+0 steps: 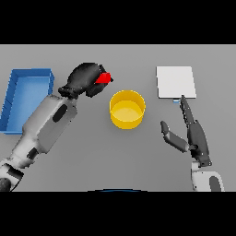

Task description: Pick up the red beaker and tilt it to pour out 1 green nut into yellow bowl. Pick up the yellow bowl and place it on the metallic measuring scale.

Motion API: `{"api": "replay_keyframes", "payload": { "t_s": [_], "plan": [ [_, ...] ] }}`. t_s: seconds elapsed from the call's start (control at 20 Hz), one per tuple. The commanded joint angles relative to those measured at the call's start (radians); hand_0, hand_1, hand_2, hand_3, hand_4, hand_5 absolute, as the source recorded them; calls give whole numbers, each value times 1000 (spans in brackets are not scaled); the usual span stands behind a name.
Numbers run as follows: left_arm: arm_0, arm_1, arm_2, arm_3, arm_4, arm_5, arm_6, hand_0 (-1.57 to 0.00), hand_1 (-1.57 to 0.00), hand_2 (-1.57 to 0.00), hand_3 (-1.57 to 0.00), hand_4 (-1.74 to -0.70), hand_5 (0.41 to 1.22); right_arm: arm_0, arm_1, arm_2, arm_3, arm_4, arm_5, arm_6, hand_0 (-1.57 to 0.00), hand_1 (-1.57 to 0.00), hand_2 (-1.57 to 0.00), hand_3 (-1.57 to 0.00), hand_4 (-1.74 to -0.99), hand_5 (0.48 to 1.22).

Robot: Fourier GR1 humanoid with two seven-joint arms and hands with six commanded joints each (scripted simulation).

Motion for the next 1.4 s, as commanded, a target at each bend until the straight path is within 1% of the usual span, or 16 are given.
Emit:
{"api": "replay_keyframes", "payload": {
  "t_s": [0.0,0.1,0.15,0.25,0.3,0.4,0.5,0.6,0.7,0.8,0.9,1.0,1.1,1.15,1.25,1.35],
  "plan": [
    [-25,10,-32,7,-42,-17,9,-1570,-1571,-1571,-1570,-1740,1183,-4,-5,-8,-8,-9,2,10,1,1,1,1,-1183,673],
    [-61,19,-88,36,-108,-59,16,-1571,-1571,-1571,-1571,-1741,1197,12,-2,-2,-10,-9,7,19,1,1,1,1,-1187,676],
    [-80,24,-118,45,-137,-93,18,-1571,-1571,-1571,-1571,-1689,1202,-1,4,-2,-9,-5,-1,38,1,1,1,1,-1191,675],
    [-133,17,-172,74,-198,-138,28,-1571,-1571,-1571,-1436,-1705,1209,-3,5,-7,5,-16,5,29,1,1,1,1,-1191,675],
    [-161,14,-194,97,-223,-153,10,-1571,-1571,-1571,-1383,-1710,1211,-1,13,-7,0,-28,7,32,1,1,1,1,-1195,671],
    [-203,32,-247,115,-273,-209,-23,-1571,-1571,-1571,-1349,-1717,1215,14,29,-9,0,-41,3,33,1,1,1,1,-1197,659],
    [-240,25,-285,146,-312,-228,-50,-1571,-1571,-1571,-1295,-1719,1217,15,26,-15,8,-57,14,29,1,1,1,1,-1206,639],
    [-272,20,-329,171,-350,-241,-97,-1571,-1571,-1571,-1394,-1723,1218,0,31,-15,24,-46,4,27,1,1,1,1,-1220,624],
    [-302,11,-364,189,-380,-247,-138,-1571,-1571,-1571,-1458,-1727,1219,6,29,-14,11,-31,-9,4,1,1,1,1,-1221,610],
    [-336,7,-404,207,-421,-260,-154,-1571,-1571,-1571,-1499,-1730,1220,14,28,-9,4,-11,-21,1,1,1,1,1,-1213,591],
    [-365,11,-449,222,-462,-263,-194,-1571,-1571,-1571,-1525,-1733,1220,2,37,-11,18,-15,-25,9,1,1,1,1,-1193,578],
    [-394,14,-490,234,-507,-258,-213,-1571,-1571,-1571,-1541,-1736,1221,-15,29,-16,14,-9,-32,15,1,1,1,1,-1173,572],
    [-427,13,-530,249,-548,-264,-231,-1571,-1571,-1571,-1552,-1738,1221,6,38,-3,3,-3,-29,6,1,1,1,1,-1152,567],
    [-430,10,-551,258,-565,-257,-242,-1571,-1571,-1571,-1556,-1738,1221,-1,43,-8,18,-11,-30,9,1,1,1,1,-1148,566],
    [-447,9,-588,265,-598,-252,-273,-1571,-1571,-1571,-1561,-1737,1221,9,42,-10,22,-14,-29,-18,1,1,1,1,-1135,567],
    [-465,8,-623,259,-635,-249,-278,-1571,-1571,-1571,-1565,-1736,1221,2,33,-18,12,-15,-31,7,1,1,1,1,-1129,566]
  ]
}}
